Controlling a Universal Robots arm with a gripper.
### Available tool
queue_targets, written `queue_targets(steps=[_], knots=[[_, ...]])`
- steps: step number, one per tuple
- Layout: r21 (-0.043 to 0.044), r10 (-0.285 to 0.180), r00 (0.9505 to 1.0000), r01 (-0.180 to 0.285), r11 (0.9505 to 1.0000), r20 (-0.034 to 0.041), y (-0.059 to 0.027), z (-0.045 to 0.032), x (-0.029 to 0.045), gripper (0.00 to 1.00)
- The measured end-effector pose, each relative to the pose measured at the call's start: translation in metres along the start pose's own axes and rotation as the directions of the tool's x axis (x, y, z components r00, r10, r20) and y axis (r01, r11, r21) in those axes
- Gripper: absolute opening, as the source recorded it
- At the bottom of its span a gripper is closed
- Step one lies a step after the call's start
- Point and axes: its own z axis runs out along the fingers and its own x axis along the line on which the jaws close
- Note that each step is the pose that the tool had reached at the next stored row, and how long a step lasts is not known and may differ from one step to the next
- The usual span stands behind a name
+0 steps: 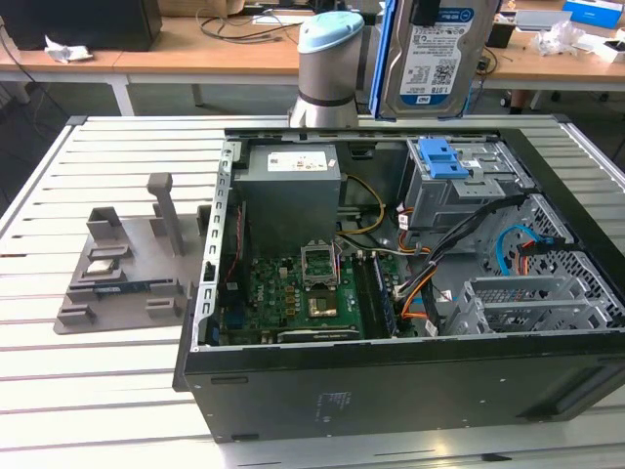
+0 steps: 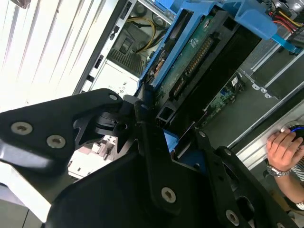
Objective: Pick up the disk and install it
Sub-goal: 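Pick up the disk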
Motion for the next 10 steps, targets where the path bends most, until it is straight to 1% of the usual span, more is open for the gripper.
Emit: queue_targets(steps=[6,10], knots=[[-0.0001,0.000,1.0000,0.000,1.0000,0.0000,-0.0065,-0.0003,0.0042,0.36],[-0.0002,0.000,1.0000,0.000,1.0000,0.0000,-0.0158,-0.0006,0.0099,0.36]])
